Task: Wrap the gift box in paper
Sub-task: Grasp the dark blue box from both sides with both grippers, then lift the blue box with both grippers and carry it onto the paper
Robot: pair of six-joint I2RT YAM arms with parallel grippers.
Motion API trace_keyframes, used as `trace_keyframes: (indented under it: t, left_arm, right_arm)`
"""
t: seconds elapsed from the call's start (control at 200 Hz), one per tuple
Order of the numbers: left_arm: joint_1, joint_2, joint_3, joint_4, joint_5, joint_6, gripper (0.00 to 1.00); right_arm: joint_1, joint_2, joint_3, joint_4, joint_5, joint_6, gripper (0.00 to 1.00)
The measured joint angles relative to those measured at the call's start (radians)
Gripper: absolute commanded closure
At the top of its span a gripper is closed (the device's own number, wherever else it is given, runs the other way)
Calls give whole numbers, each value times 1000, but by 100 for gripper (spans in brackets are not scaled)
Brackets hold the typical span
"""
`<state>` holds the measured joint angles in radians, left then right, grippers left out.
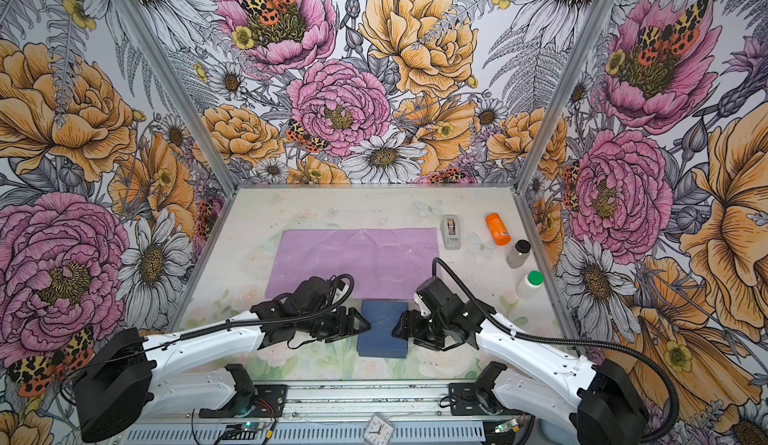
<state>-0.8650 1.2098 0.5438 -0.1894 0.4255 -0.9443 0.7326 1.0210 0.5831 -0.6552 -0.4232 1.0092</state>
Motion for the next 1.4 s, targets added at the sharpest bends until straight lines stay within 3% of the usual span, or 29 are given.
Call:
trace_keyframes:
  t: [0.33,0.62,0.835,1.401]
  left_arm:
    - [8,87,-10,53,21,-5,42]
    - [13,119,-10,95,63,-16,56]
    - [-2,122,32,25,43,5,58]
    - [-24,61,121,-158,-30,20,59]
  right_arm:
    - [-6,87,5,86,-23,-40,35]
    - [-16,117,3,106,-27,-53,52]
    - [-16,98,2,96,-18,-49,58]
    - [-9,15,13,91,23,3,61]
